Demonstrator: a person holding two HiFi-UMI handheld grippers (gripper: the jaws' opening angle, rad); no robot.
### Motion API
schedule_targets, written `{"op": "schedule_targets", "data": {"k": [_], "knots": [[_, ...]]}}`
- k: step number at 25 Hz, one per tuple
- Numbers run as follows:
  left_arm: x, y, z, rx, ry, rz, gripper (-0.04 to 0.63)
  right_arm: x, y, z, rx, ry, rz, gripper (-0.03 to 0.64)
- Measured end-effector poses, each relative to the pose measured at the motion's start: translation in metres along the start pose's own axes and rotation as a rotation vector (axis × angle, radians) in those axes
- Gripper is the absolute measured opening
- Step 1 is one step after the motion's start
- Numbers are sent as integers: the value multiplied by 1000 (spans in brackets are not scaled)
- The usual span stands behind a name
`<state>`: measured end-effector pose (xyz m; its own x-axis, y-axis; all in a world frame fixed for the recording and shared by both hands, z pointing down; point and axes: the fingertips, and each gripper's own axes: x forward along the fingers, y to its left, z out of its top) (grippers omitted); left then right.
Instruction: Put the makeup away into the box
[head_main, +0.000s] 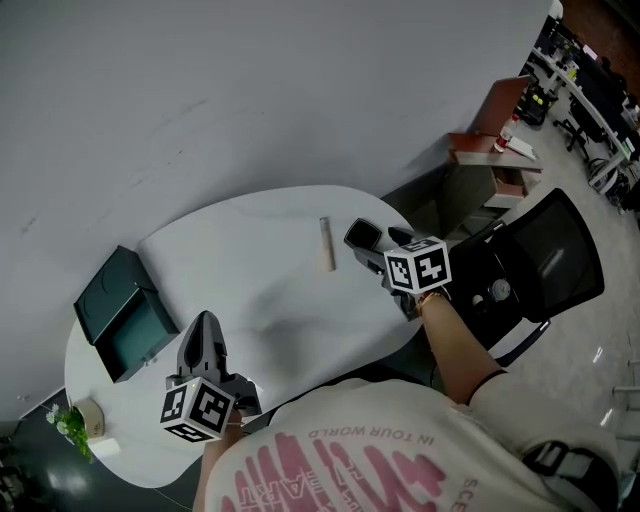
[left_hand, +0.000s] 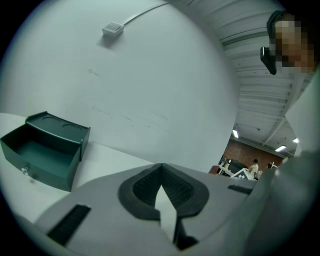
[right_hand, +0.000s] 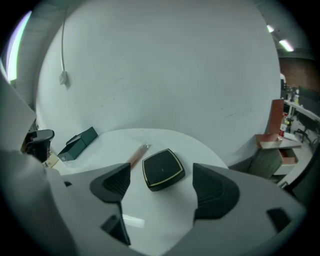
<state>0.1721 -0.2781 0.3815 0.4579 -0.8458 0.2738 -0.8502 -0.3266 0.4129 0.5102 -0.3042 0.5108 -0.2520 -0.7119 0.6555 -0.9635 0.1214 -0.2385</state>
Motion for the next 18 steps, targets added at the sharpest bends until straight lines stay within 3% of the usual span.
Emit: {"op": "schedule_targets", "data": {"k": [4,11,18], "knots": [[-7,15,2,-18,-9,53,2,17,2,-1,-82,58,3,426],[-10,25,3,-26,-16,90,2,37,1,-5,-190,120,-28,425],[-25,40,3,-31,-25,129,2,39,5,-5,-251,134,-30,348]]}}
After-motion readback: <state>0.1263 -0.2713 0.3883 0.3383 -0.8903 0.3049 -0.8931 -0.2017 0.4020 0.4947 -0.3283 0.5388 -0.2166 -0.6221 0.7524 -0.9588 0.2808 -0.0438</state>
